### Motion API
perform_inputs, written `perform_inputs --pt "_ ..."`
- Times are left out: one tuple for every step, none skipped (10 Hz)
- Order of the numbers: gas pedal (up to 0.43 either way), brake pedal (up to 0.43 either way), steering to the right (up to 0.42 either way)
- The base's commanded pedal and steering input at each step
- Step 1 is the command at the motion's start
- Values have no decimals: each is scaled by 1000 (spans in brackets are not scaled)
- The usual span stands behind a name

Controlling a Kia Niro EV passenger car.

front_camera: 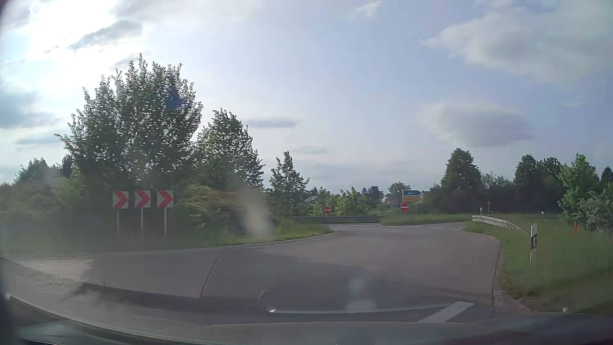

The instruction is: Follow the waypoints while adhering to traffic rules and regulations

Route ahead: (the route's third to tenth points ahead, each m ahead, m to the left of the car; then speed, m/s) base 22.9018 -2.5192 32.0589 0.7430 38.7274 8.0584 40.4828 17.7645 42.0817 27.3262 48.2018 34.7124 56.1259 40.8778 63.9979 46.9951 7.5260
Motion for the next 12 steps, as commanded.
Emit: perform_inputs --pt "138 0 153" --pt "138 0 149" --pt "138 0 148" --pt "138 0 141" --pt "138 0 130" --pt "138 0 109" --pt "138 0 93" --pt "138 0 81" --pt "138 0 74" --pt "138 0 59" --pt "138 0 34" --pt "138 0 21"
